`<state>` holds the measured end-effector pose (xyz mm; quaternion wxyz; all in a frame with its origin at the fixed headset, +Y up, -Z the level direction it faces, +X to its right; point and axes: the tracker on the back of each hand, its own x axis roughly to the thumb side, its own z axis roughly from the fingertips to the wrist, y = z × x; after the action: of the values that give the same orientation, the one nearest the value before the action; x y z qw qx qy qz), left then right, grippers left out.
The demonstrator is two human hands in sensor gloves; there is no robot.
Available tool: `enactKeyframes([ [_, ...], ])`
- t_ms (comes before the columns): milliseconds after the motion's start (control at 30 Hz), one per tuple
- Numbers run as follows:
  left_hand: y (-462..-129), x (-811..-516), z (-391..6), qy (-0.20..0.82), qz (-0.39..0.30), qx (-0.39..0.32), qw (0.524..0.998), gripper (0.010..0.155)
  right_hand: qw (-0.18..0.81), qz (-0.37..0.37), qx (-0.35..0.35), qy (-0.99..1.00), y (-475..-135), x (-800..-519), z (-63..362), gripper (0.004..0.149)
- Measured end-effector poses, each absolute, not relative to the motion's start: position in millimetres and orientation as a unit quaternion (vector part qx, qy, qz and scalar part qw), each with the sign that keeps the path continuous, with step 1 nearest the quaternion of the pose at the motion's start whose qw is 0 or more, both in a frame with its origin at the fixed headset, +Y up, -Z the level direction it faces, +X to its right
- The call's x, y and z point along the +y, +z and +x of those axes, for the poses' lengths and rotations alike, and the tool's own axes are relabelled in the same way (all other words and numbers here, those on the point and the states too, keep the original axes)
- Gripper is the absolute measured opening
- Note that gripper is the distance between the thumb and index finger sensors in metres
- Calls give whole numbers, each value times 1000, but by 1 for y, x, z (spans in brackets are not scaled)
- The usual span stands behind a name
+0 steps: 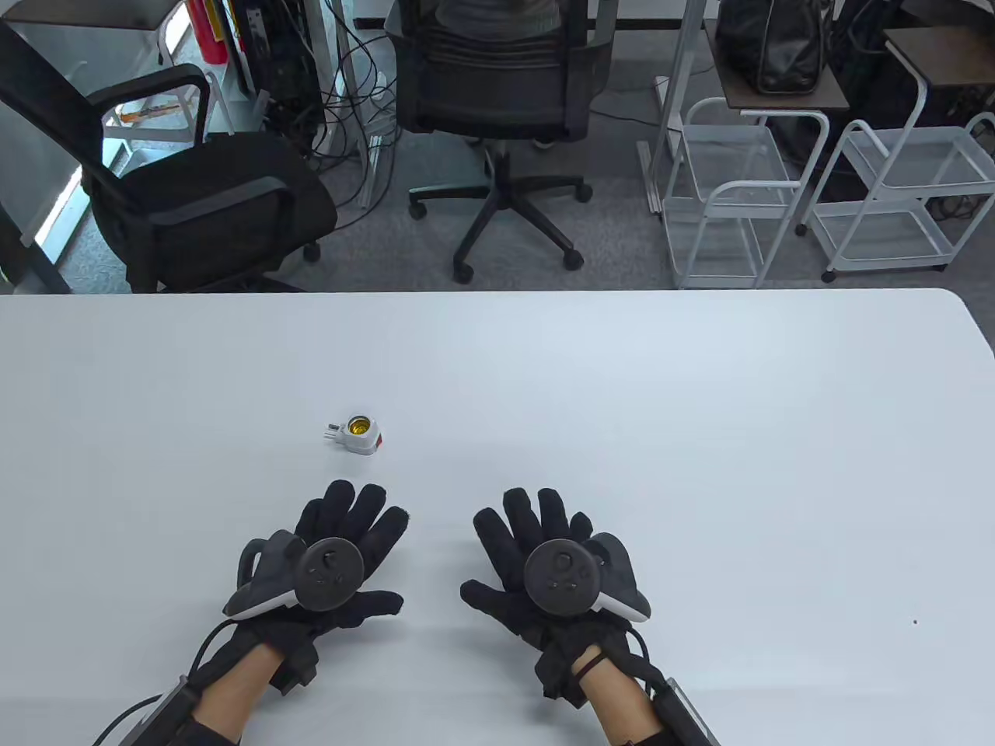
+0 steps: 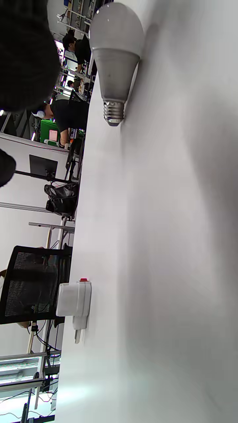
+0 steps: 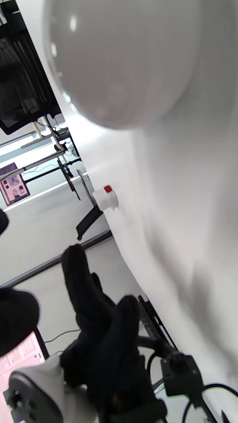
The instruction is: Screw light bulb into light bulb socket (Screw with right hand)
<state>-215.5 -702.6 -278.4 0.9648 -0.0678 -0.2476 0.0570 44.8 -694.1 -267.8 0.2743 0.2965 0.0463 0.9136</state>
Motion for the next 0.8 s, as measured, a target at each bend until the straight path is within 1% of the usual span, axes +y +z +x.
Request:
enactKeyframes([
  [400, -280, -710, -214, 53, -80, -240, 966, 96, 285, 291, 52, 912, -269, -695, 47, 72],
  [633, -287, -715, -226, 89, -101, -216, 967, 98, 292, 287, 55, 911, -269, -695, 47, 72],
  [767, -295, -706, -242, 115, -93, -184, 972, 100, 297, 274, 46, 914, -269, -694, 48, 71],
  [800, -300, -702, -253, 138, -84, -162, 973, 102, 300, 275, 45, 912, -270, -694, 48, 71],
])
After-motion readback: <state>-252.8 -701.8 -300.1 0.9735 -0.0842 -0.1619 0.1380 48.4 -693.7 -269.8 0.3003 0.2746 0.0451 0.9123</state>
